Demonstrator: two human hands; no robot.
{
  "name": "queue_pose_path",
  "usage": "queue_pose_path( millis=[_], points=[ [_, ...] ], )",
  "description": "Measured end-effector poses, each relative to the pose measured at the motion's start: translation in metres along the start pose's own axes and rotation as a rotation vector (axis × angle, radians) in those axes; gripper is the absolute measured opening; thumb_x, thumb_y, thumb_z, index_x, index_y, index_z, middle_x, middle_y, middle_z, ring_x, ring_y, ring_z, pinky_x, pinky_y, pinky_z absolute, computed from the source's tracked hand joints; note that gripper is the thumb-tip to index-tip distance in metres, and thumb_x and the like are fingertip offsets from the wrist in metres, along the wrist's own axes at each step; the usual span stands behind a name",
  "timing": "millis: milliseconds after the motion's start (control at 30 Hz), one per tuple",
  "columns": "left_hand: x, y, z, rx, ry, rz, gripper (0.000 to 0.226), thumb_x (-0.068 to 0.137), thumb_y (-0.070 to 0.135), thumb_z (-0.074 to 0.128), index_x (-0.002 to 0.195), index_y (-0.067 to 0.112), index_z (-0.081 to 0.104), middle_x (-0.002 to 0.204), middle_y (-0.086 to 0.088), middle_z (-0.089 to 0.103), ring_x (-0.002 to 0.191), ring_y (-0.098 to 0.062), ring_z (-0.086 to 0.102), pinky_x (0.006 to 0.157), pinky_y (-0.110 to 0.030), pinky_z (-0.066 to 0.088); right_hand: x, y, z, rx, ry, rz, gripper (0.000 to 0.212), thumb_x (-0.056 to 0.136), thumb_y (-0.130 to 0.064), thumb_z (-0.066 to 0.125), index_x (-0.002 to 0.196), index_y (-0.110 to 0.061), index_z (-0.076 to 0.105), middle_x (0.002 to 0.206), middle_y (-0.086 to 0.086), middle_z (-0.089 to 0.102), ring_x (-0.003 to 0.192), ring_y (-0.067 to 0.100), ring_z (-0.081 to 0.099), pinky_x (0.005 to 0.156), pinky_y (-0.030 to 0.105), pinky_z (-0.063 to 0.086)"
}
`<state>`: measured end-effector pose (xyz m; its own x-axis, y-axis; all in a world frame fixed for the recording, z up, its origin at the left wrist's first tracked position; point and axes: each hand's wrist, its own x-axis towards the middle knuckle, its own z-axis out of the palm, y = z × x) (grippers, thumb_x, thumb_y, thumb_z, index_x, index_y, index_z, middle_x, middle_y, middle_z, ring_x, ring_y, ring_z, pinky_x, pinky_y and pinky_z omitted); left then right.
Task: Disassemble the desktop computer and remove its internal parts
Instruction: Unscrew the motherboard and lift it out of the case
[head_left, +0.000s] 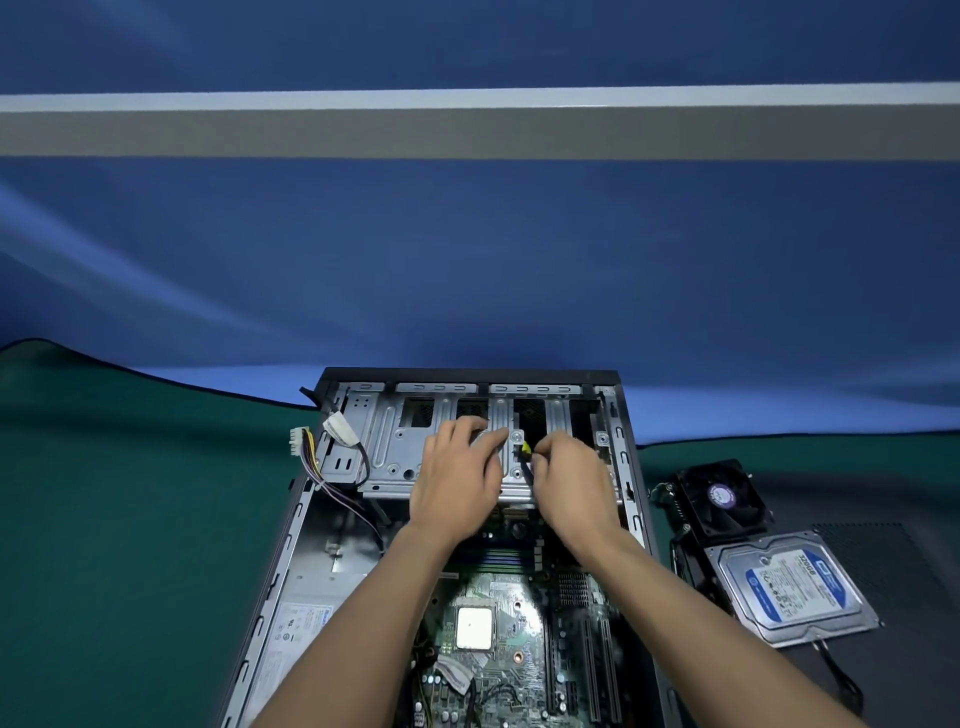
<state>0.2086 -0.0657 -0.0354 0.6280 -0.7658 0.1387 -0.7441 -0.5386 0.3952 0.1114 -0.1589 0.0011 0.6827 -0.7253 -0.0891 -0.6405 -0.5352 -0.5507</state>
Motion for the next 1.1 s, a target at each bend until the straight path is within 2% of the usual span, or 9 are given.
queue_pose_path(
  millis=[133, 233, 367, 533, 667, 733, 833, 933, 1100],
  points=[
    [0.001, -0.002, -0.001, -0.029, -0.031, -0.015, 0.036, 0.094, 0.024, 0.042, 0.127, 0.029, 0.054, 0.125, 0.004, 0.046, 0.117, -0.017, 0.036, 0.098, -0.028, 0.029, 0.001, -0.005, 0.005, 0.092, -0.053, -0.069, 0.017, 0.098, -0.017, 0.045, 0.105, -0.013, 0.060, 0.100, 0.003, 0.064, 0.085, 0.018, 0.055, 0.069, 0.027, 0.039],
    [-0.001, 0.000, -0.002, -0.012, -0.044, -0.016, 0.035, 0.094, 0.026, 0.042, 0.127, 0.028, 0.053, 0.133, 0.001, 0.041, 0.121, -0.020, 0.036, 0.099, -0.033, 0.034, 0.001, 0.001, 0.001, 0.085, -0.069, -0.082, 0.026, 0.099, -0.022, 0.043, 0.115, -0.015, 0.062, 0.108, 0.003, 0.063, 0.101, 0.019, 0.054, 0.077, 0.027, 0.041],
    [-0.013, 0.007, -0.007, -0.046, 0.075, -0.023, 0.020, 0.093, 0.017, 0.048, 0.109, 0.012, 0.060, 0.124, -0.006, 0.048, 0.113, -0.022, 0.044, 0.092, -0.035, 0.039, -0.013, 0.006, -0.010, 0.058, -0.068, -0.095, 0.032, 0.099, -0.032, 0.043, 0.121, -0.017, 0.061, 0.115, 0.001, 0.054, 0.111, 0.018, 0.046, 0.089, 0.030, 0.038],
    [-0.052, 0.008, -0.012, -0.085, 0.205, -0.035, 0.008, 0.087, 0.008, 0.054, 0.085, 0.009, 0.062, 0.094, -0.002, 0.054, 0.087, -0.018, 0.049, 0.076, -0.031, 0.041, -0.046, 0.021, -0.026, 0.044, 0.002, -0.166, 0.018, 0.097, -0.028, 0.045, 0.107, -0.021, 0.060, 0.100, -0.010, 0.049, 0.095, 0.004, 0.044, 0.079, 0.020, 0.035],
    [-0.073, 0.009, -0.018, -0.011, 0.217, 0.067, 0.017, 0.083, 0.015, 0.046, 0.077, 0.008, 0.060, 0.085, -0.003, 0.053, 0.078, -0.018, 0.048, 0.069, -0.031, 0.041, -0.064, 0.028, -0.020, -0.060, -0.160, -0.173, 0.015, 0.095, -0.026, 0.044, 0.092, -0.021, 0.058, 0.090, -0.006, 0.062, 0.080, 0.012, 0.058, 0.072, 0.029, 0.049],
    [-0.080, 0.008, -0.015, -0.014, 0.132, 0.074, 0.016, 0.085, 0.015, 0.047, 0.079, 0.009, 0.061, 0.085, 0.000, 0.052, 0.077, -0.017, 0.047, 0.068, -0.030, 0.042, -0.069, 0.030, -0.011, -0.201, -0.274, -0.131, 0.020, 0.094, -0.030, 0.045, 0.092, -0.016, 0.060, 0.091, 0.001, 0.065, 0.081, 0.020, 0.062, 0.067, 0.029, 0.047],
    [-0.090, -0.001, -0.002, -0.035, -0.091, -0.138, 0.014, 0.092, 0.017, 0.048, 0.094, 0.015, 0.062, 0.095, 0.007, 0.044, 0.093, -0.013, 0.046, 0.084, -0.026, 0.038, -0.072, 0.031, 0.009, -0.373, -0.370, -0.073, 0.024, 0.094, -0.031, 0.046, 0.090, -0.013, 0.061, 0.094, 0.005, 0.067, 0.087, 0.026, 0.063, 0.063, 0.028, 0.038],
    [-0.099, -0.012, 0.006, 0.078, -0.297, -0.333, 0.021, 0.093, 0.023, 0.045, 0.102, 0.013, 0.061, 0.113, -0.002, 0.049, 0.110, -0.020, 0.046, 0.094, -0.031, 0.038, -0.073, 0.034, 0.026, -0.445, -0.412, -0.013, 0.027, 0.095, -0.034, 0.047, 0.096, -0.013, 0.063, 0.098, 0.004, 0.068, 0.090, 0.024, 0.064, 0.066, 0.027, 0.038],
    [-0.105, -0.014, 0.007, 0.360, -0.544, -0.223, 0.024, 0.091, 0.020, 0.044, 0.097, 0.008, 0.064, 0.109, -0.013, 0.064, 0.105, -0.028, 0.055, 0.090, -0.036, 0.042, -0.074, 0.050, 0.038, -0.456, -0.585, 0.119, 0.028, 0.095, -0.040, 0.049, 0.093, -0.014, 0.060, 0.103, 0.002, 0.067, 0.088, 0.019, 0.061, 0.068, 0.024, 0.038]
  ],
)
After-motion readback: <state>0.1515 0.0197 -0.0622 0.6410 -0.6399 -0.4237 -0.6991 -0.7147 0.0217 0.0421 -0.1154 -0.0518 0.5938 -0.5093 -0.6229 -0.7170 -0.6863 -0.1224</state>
